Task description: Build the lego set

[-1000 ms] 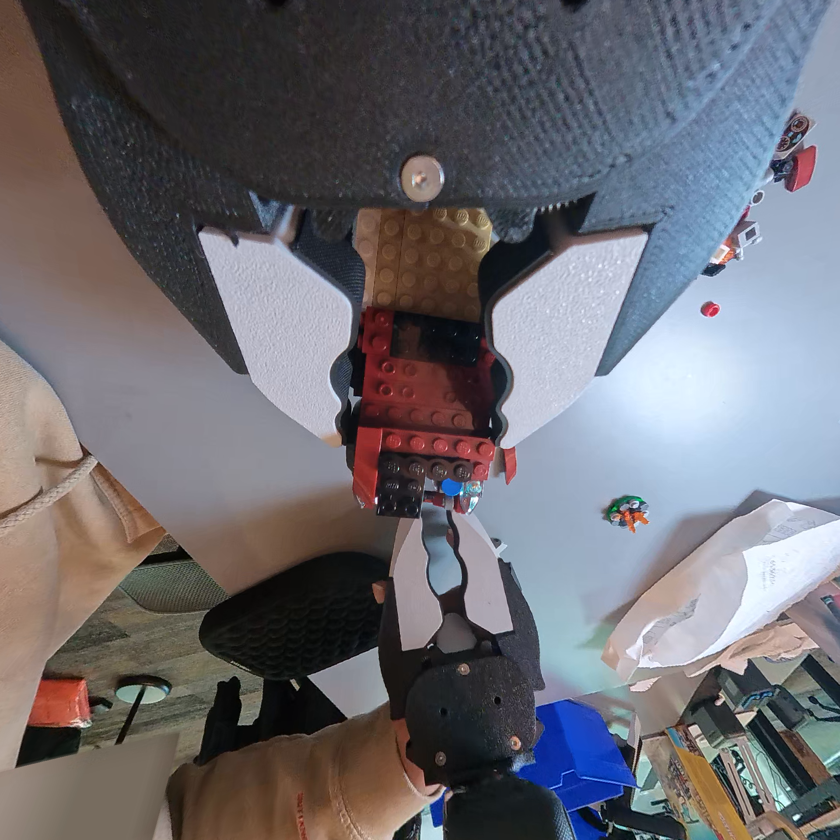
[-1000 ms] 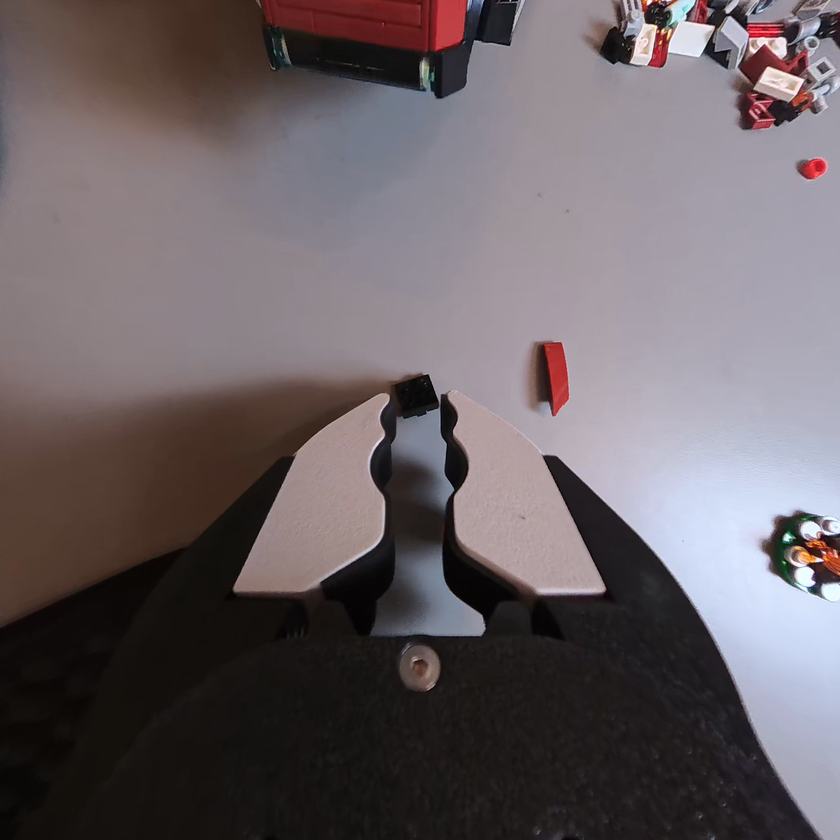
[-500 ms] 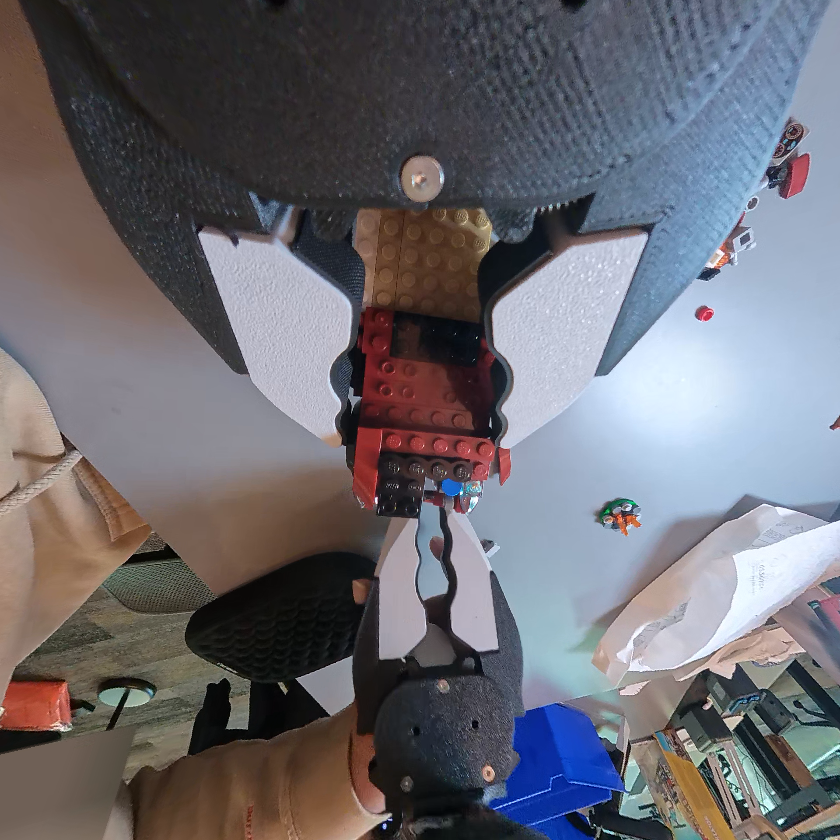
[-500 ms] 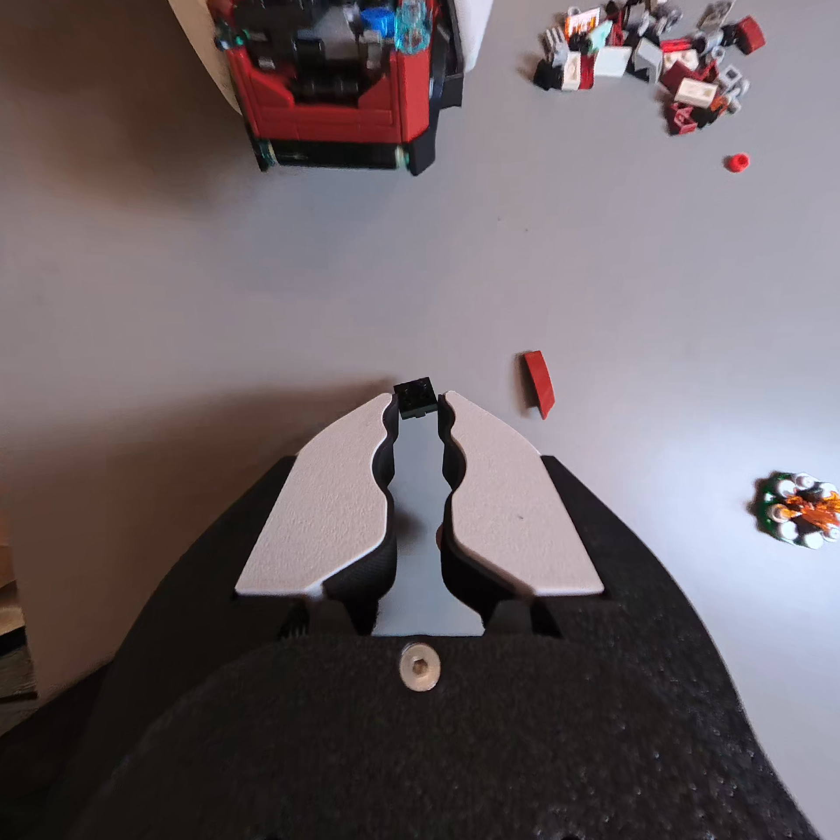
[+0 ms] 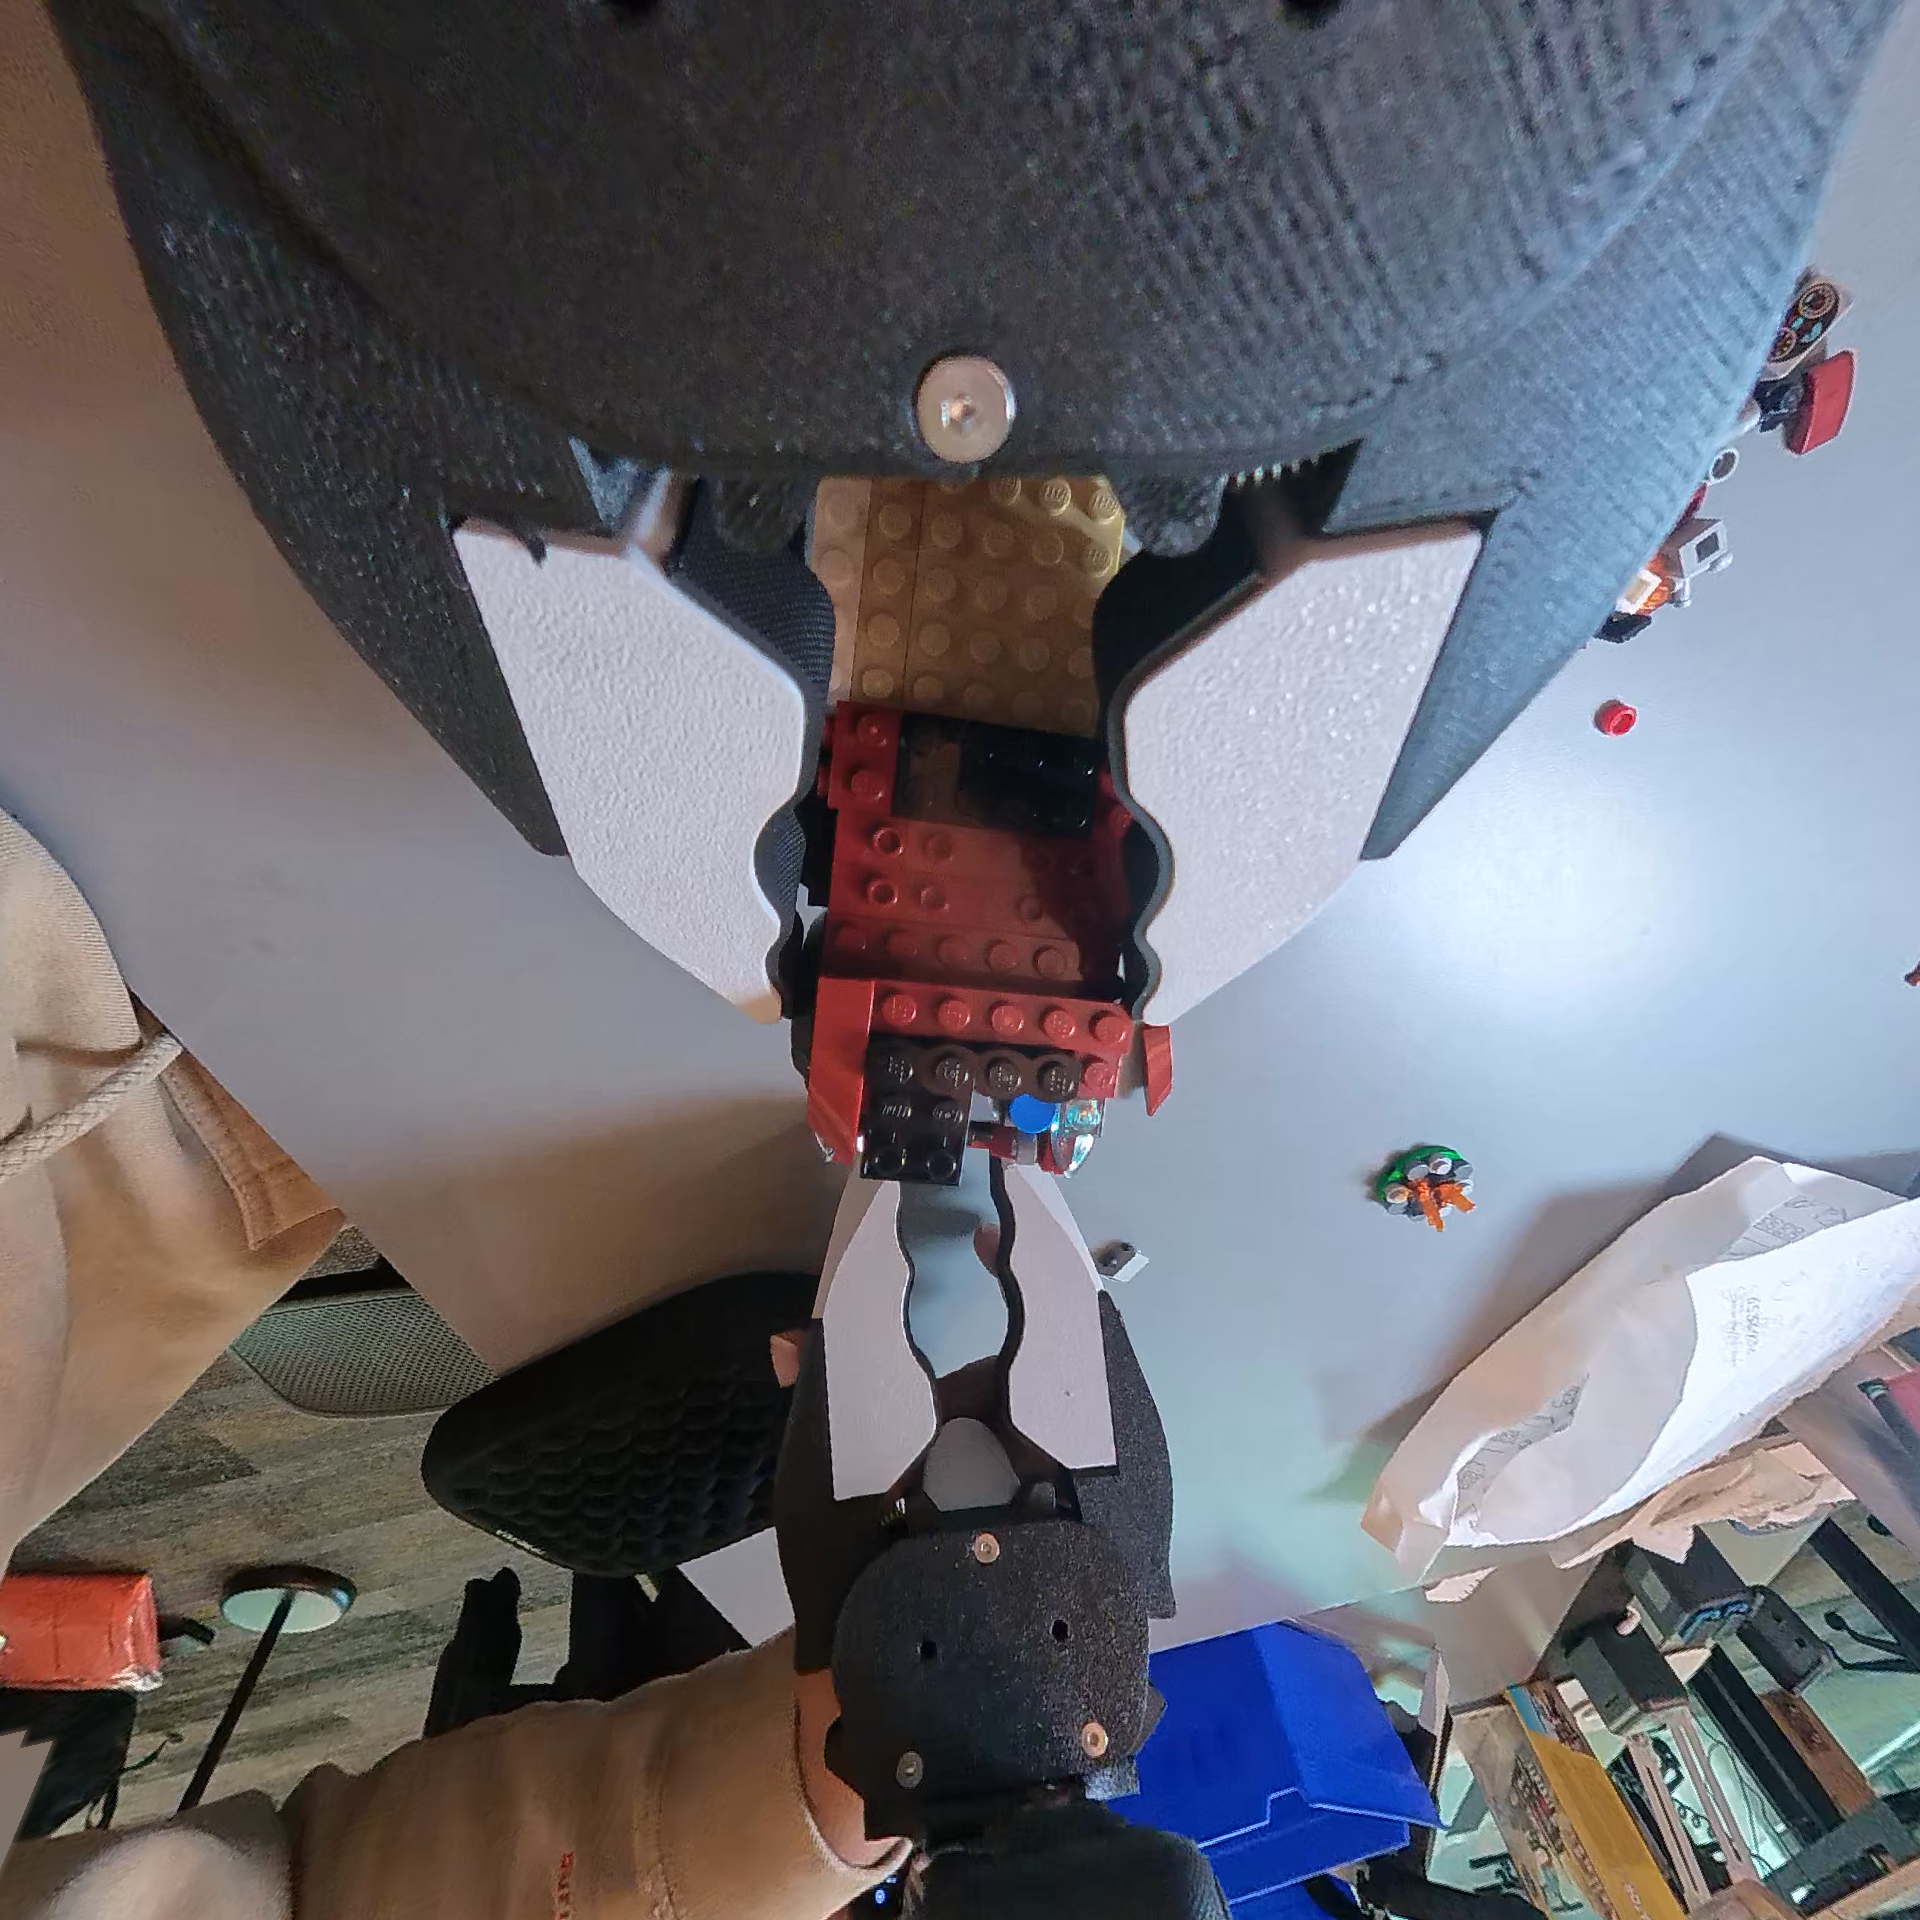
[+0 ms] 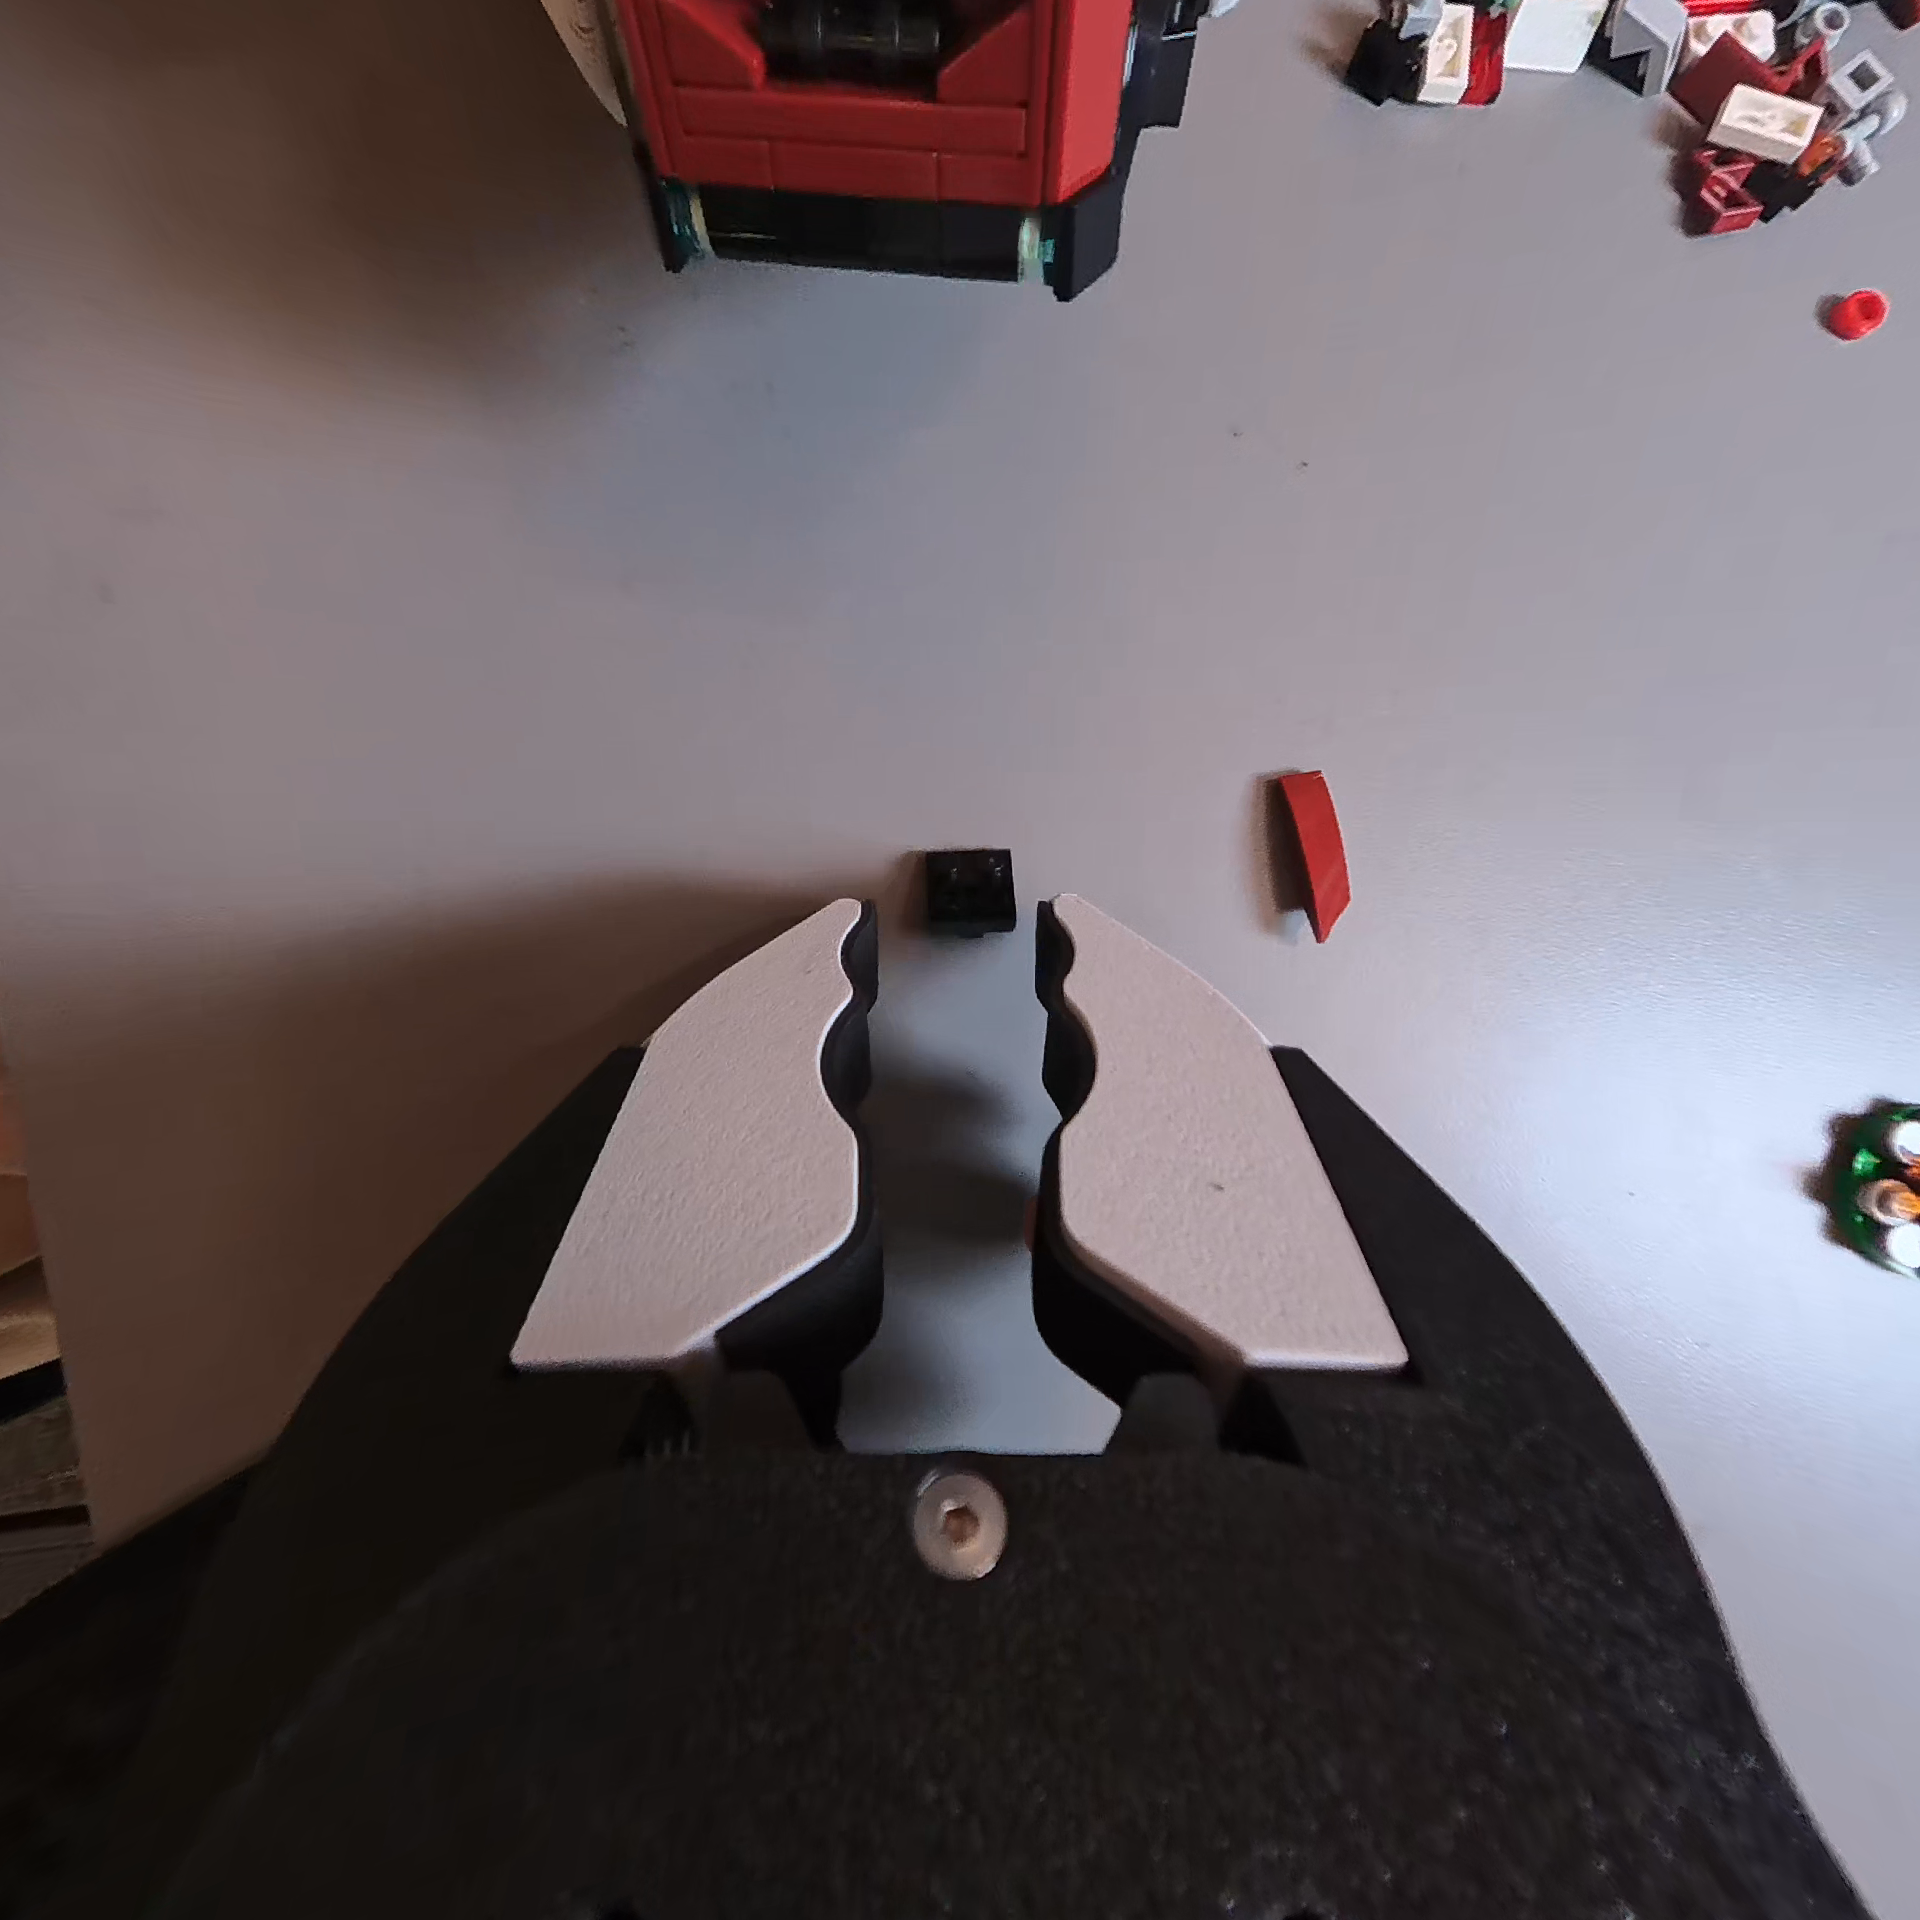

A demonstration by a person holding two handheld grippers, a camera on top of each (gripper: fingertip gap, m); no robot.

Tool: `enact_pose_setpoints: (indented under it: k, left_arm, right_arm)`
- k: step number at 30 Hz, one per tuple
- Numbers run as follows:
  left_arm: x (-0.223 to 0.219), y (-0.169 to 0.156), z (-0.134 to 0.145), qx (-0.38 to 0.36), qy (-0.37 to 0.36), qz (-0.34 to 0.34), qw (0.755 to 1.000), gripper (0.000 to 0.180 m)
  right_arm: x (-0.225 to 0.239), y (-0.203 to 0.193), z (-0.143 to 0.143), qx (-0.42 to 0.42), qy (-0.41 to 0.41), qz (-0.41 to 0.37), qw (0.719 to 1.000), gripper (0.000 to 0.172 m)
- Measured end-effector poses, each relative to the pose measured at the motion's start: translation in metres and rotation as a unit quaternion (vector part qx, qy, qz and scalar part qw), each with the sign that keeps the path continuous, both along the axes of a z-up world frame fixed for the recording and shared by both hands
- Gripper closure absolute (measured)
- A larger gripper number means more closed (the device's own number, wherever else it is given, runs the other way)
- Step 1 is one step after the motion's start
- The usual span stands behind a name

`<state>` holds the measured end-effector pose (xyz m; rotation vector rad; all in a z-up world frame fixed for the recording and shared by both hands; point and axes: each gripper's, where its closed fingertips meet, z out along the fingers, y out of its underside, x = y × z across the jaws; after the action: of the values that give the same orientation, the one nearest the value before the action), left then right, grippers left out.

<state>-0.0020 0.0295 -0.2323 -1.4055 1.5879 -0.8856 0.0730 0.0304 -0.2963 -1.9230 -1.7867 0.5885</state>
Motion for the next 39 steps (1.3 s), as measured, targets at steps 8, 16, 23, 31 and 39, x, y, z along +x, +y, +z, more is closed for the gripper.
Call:
enact_pose_setpoints:
  k: [8, 16, 23, 31, 39]
  left_arm:
    - [0.000, 0.001, -0.001, -0.003, 0.000, 0.001, 1.000, 0.121]
    - [0.000, 0.003, 0.002, -0.005, -0.010, 0.005, 1.000, 0.121]
    - [0.004, 0.005, 0.016, -0.012, -0.050, 0.021, 0.998, 0.121]
    - [0.009, 0.004, 0.024, -0.013, -0.079, 0.031, 0.996, 0.121]
    - [0.012, 0.004, 0.022, -0.006, -0.079, 0.037, 0.996, 0.121]
  right_arm:
    - [0.000, 0.001, -0.001, 0.000, 0.002, -0.006, 1.000, 0.148]
    - [0.001, 0.006, 0.006, 0.002, 0.008, -0.016, 1.000, 0.155]
    - [0.005, 0.020, 0.055, 0.039, 0.003, -0.011, 0.999, 0.155]
    - [-0.011, 0.022, 0.120, 0.064, -0.013, 0.027, 0.997, 0.155]
    - [-0.044, 0.013, 0.149, 0.065, -0.038, 0.055, 0.996, 0.155]
